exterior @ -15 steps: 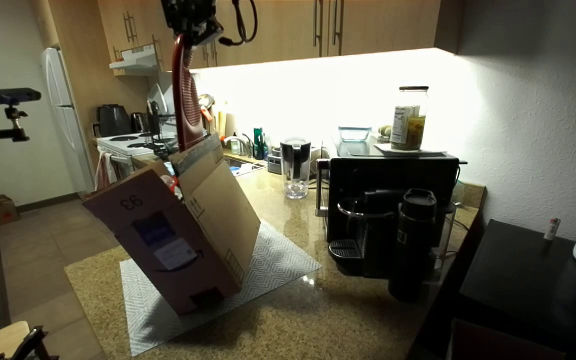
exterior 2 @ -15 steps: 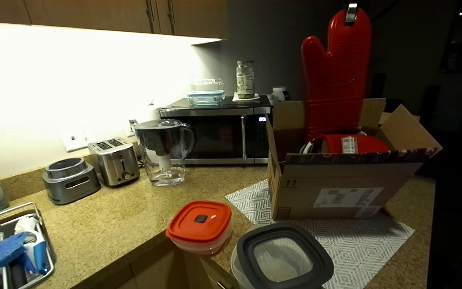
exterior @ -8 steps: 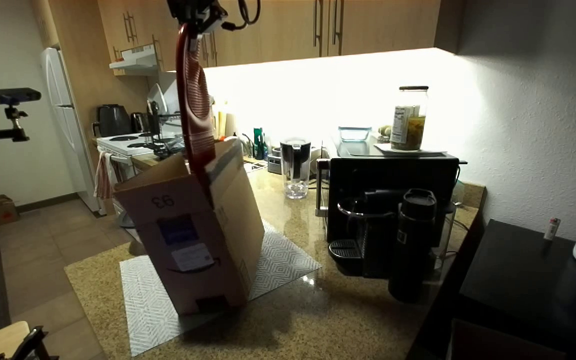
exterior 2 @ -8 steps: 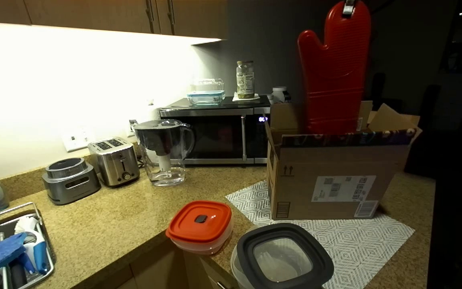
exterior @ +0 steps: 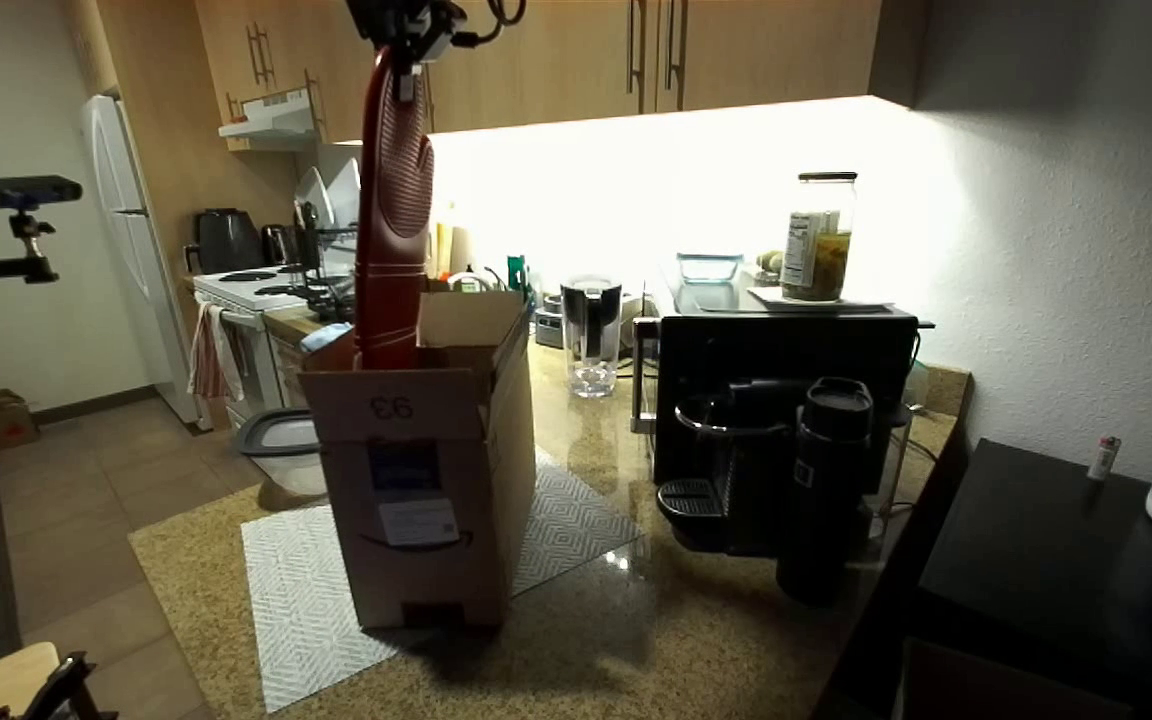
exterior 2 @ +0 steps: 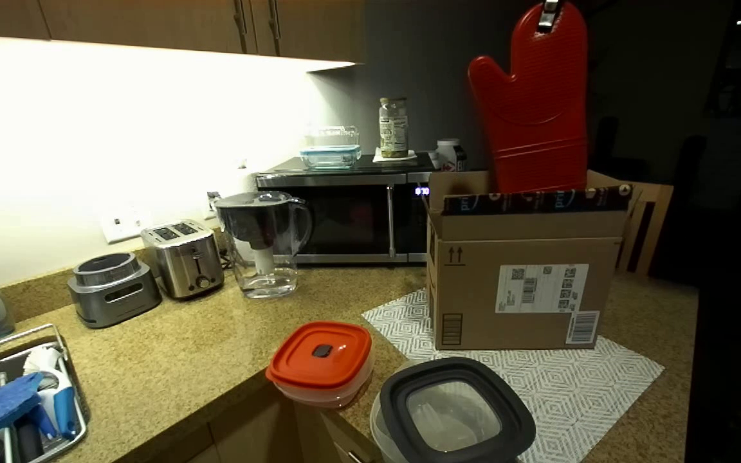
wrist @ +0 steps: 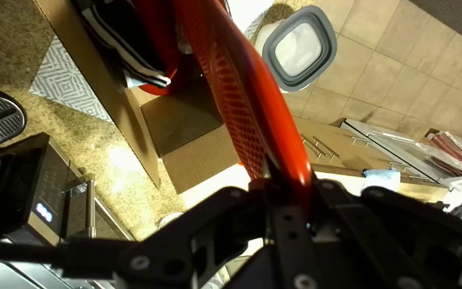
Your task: Remove the red oven mitt from the brown box and put it on the table.
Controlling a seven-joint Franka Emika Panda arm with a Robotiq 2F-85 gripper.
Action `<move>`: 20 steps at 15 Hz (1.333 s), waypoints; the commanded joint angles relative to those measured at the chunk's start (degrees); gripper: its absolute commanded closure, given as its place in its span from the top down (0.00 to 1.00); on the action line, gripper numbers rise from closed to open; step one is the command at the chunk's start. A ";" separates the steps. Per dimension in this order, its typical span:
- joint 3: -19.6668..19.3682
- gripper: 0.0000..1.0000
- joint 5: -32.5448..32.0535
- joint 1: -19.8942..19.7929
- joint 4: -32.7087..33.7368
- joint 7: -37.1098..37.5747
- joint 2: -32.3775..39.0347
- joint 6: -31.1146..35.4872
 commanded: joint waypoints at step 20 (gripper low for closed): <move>-1.81 0.03 -5.08 -1.17 2.51 8.37 -8.00 3.22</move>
